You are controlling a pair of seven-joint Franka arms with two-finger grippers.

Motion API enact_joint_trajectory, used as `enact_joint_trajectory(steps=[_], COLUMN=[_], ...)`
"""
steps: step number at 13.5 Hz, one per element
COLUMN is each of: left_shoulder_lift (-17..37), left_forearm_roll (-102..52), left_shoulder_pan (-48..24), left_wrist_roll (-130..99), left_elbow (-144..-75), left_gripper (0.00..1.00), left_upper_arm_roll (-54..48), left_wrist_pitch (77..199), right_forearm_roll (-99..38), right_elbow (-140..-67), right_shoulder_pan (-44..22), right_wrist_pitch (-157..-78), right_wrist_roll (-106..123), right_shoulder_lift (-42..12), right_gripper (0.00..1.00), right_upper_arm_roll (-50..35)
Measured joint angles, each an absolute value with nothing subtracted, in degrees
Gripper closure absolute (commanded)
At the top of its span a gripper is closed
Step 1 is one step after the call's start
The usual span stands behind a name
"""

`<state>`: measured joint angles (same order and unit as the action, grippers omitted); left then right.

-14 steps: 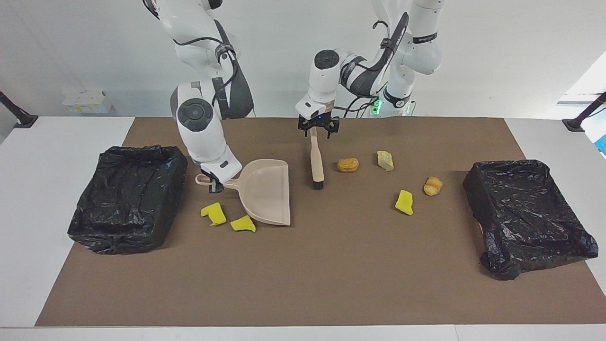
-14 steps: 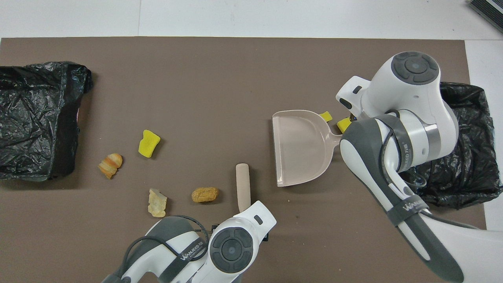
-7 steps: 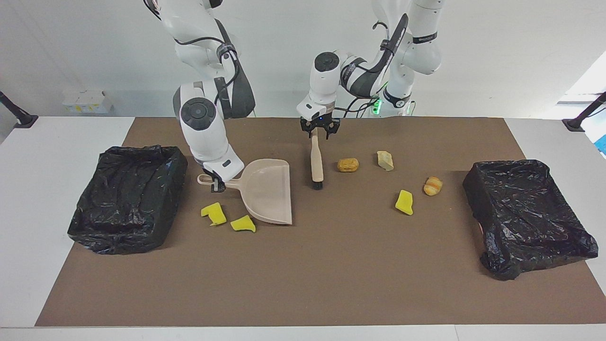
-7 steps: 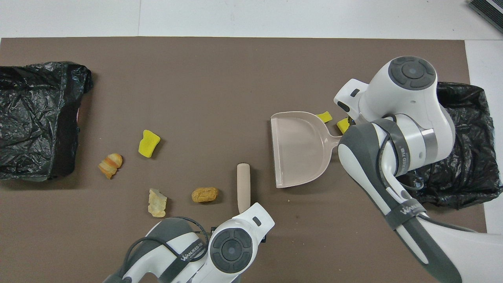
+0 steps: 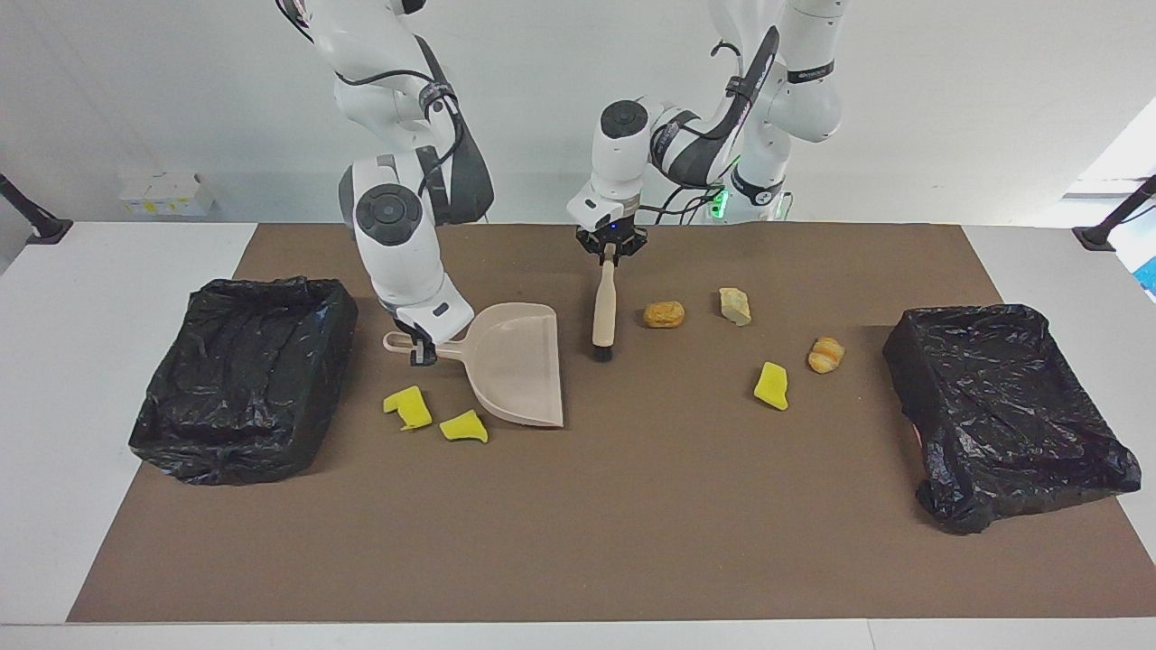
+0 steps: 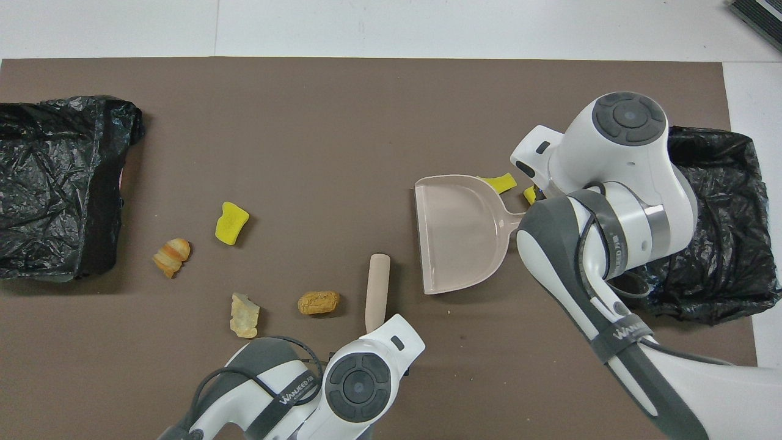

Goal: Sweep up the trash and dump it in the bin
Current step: 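Grasp the beige brush with the left gripper and lift it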

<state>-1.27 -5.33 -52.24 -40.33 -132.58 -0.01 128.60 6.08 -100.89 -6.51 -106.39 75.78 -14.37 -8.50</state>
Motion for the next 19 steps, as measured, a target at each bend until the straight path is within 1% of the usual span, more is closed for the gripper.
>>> enact_joint_trajectory(steps=[3, 5, 8, 10, 13, 19], left_shoulder_lift=[-1.6, -2.3, -5.2, -7.9, -10.0, -10.0], left_forearm_roll=[-5.3, -5.3, -4.5, -1.0, 2.1, 6.6], left_shoulder_pan=[-51.7, -49.9, -45.9, -43.1, -37.0, -22.0], left_wrist_roll=[-40.4, -40.5, -40.5, -40.5, -40.5, -40.3], left_elbow=[-130.2, -127.8, -126.4, -126.3, -126.6, -128.6], left_gripper=[1.00, 1.00, 1.00, 1.00, 1.00, 1.00], left_upper_arm_roll=[1.1, 1.6, 1.8, 1.8, 1.9, 2.0], left_wrist_pitch=[124.1, 121.0, 114.7, 109.8, 104.4, 103.6], right_forearm_roll=[6.8, 7.7, 8.2, 8.2, 8.4, 8.5], right_elbow=[-100.9, -100.9, -101.0, -101.1, -101.7, -104.2], right_shoulder_pan=[-8.1, -9.7, -11.3, -12.6, -15.5, -17.7], right_wrist_pitch=[-107.1, -107.2, -107.5, -108.0, -109.3, -114.5], right_wrist_roll=[75.7, 73.4, 70.8, 68.5, 64.1, 60.0], right_shoulder_lift=[-14.1, -13.9, -13.9, -13.9, -14.0, -15.2], right_gripper=[1.00, 1.00, 1.00, 1.00, 1.00, 1.00], right_upper_arm_roll=[-8.5, -8.5, -8.6, -8.5, -8.6, -8.6])
